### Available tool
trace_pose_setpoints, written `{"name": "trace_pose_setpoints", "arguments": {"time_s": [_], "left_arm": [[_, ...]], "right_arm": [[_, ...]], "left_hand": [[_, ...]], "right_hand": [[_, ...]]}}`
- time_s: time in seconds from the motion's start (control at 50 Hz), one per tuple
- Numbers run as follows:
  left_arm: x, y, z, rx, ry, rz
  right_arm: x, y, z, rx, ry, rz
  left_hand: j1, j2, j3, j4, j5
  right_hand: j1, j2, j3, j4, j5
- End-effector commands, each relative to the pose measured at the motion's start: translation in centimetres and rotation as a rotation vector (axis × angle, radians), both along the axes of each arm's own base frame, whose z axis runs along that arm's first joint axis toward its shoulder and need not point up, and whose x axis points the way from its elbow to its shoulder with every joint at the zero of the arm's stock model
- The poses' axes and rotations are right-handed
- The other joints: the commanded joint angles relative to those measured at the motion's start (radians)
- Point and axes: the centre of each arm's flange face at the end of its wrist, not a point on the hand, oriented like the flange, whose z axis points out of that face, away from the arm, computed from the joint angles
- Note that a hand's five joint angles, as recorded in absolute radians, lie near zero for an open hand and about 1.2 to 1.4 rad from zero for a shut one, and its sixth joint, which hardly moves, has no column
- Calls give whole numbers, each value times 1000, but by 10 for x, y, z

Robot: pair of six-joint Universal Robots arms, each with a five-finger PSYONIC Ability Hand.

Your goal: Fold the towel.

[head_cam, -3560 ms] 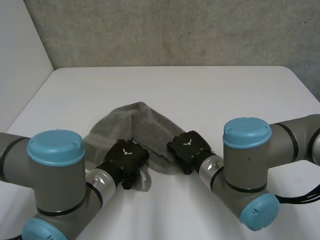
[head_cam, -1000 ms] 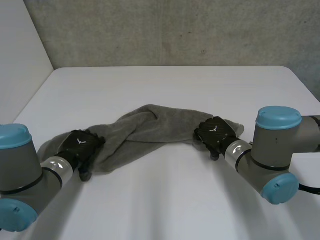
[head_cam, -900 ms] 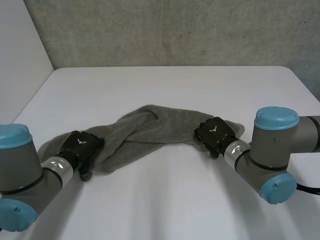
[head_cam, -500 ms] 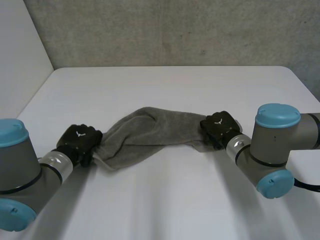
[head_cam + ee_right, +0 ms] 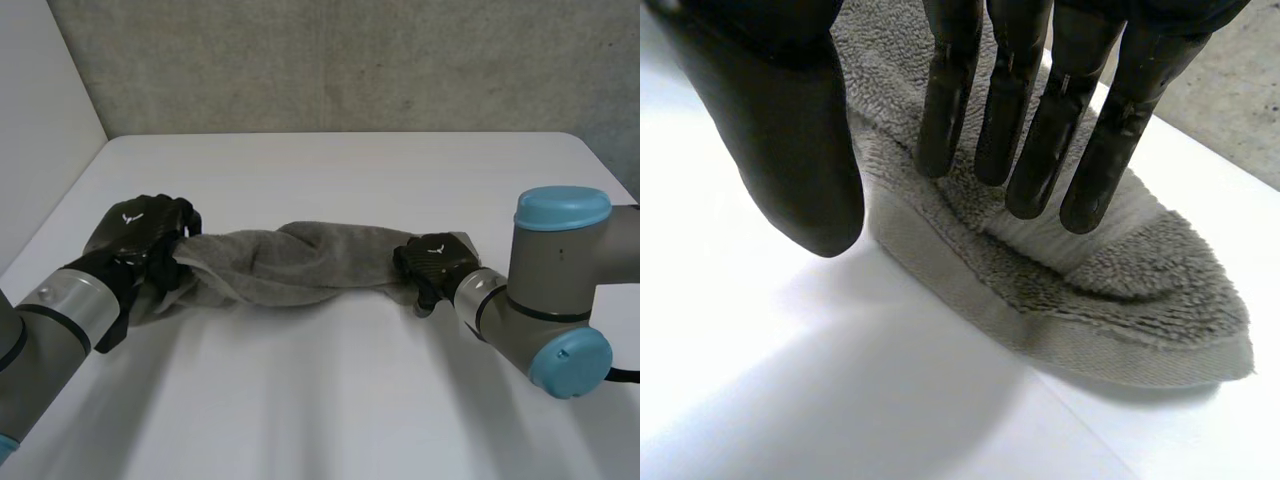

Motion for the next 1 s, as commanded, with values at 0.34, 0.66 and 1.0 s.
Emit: {"name": "trace_pose_setpoints", "arguments": {"time_s": [0.34, 0.66, 1.0], "left_arm": [[3, -4, -32, 104, -26, 10], [3, -4, -36, 116, -29, 9], [1, -3, -31, 102, -24, 3]], "right_arm": [[25, -22, -27, -49, -15, 12], [29, -26, -38, -69, -20, 15], [29, -29, 26, -159, -150, -4]], "left_hand": [[32, -41, -145, -115, -243], [32, -41, -145, -115, -243], [32, -41, -145, -115, -243]], "right_hand": [[-35, -41, -36, -36, -14], [250, 244, 249, 249, 270], [651, 645, 650, 650, 671]]}}
